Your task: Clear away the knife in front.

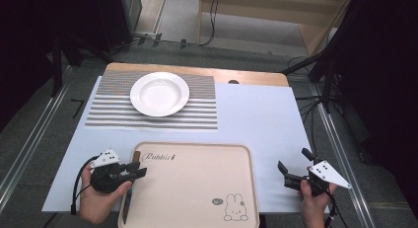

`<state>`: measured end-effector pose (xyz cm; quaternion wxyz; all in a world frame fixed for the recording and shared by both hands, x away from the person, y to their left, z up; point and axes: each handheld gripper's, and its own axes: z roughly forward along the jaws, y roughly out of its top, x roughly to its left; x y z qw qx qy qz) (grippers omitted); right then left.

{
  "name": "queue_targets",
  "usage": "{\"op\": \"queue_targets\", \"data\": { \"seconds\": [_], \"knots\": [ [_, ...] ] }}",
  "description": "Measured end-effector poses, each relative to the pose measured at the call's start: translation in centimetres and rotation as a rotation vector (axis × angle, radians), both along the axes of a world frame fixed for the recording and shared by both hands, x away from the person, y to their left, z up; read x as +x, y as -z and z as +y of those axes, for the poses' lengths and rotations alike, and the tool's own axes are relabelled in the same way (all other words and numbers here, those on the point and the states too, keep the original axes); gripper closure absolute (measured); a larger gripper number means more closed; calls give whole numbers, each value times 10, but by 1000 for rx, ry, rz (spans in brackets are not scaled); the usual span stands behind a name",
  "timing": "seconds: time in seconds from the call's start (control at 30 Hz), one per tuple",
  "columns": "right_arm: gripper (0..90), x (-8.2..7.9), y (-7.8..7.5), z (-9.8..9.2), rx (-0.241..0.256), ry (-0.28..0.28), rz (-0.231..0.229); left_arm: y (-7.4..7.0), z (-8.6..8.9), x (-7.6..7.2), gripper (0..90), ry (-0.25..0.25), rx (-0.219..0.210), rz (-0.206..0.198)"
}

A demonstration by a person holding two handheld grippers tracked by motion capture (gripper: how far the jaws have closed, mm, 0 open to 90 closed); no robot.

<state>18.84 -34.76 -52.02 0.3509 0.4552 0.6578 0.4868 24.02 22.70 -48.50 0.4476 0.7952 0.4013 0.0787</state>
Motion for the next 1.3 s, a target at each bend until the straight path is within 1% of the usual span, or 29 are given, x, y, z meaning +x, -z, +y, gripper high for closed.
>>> {"op": "queue_targets", "data": {
  "seconds": [0.07, 0.1, 0.17, 0.2, 0.27, 0.3, 0.33, 0.37, 0.43, 0.47, 0.53, 0.6, 0.63, 0.67, 0.83, 1.03, 1.17, 1.3],
  "knots": [
    [0, 0, 0, 0, 0, 1, 0, -4, 3, -2, 402, -28, -18, -56],
    [0, 0, 0, 0, 0, 2, -1, -6, 4, -2, 319, -37, -34, -73],
    [0, 0, 0, 0, 1, 3, -3, -8, 8, -2, 216, -45, -51, -99],
    [0, -1, 0, 0, 2, 3, -3, -8, 9, -2, 143, -55, -61, -109],
    [0, 0, 0, 0, 3, 3, -3, -9, 13, -2, 79, -42, -77, -121],
    [0, 0, 0, -1, 2, 3, -4, -9, 15, -2, 16, -53, -87, -122],
    [0, 0, 0, -1, -1, 3, -5, -10, 17, -2, 0, -53, -92, -119],
    [0, 0, 0, -1, -2, 3, -5, -9, 19, -1, 0, -50, -98, -124],
    [0, 0, 0, 0, -1, 3, -2, -10, 23, -2, 0, -66, -113, -141],
    [0, 0, 0, 0, -1, 4, -1, -11, 26, -2, 0, -61, -120, -144],
    [0, 0, 0, 0, -1, 4, 0, -12, 29, -3, 0, -68, -120, -157],
    [0, 0, 0, 0, -1, 5, 1, -12, 33, -3, 0, -72, -129, -162],
    [0, 0, 0, 0, -1, 4, 1, -12, 35, -3, 0, -77, -126, -166],
    [0, 0, 0, 0, -1, 4, 1, -12, 36, -3, 0, -83, -133, -169],
    [0, 0, 0, 0, -1, 4, -1, -14, 48, -2, 0, -104, -138, -180],
    [0, 0, 0, -1, -2, 3, -3, -14, 66, -1, 0, -139, -139, -197],
    [0, 0, 0, 0, -1, 4, -1, -13, 77, 0, 0, -166, -138, -203],
    [0, 0, 0, 0, -1, 3, -1, -11, 88, 1, 0, -198, -143, -190]
  ]
}}
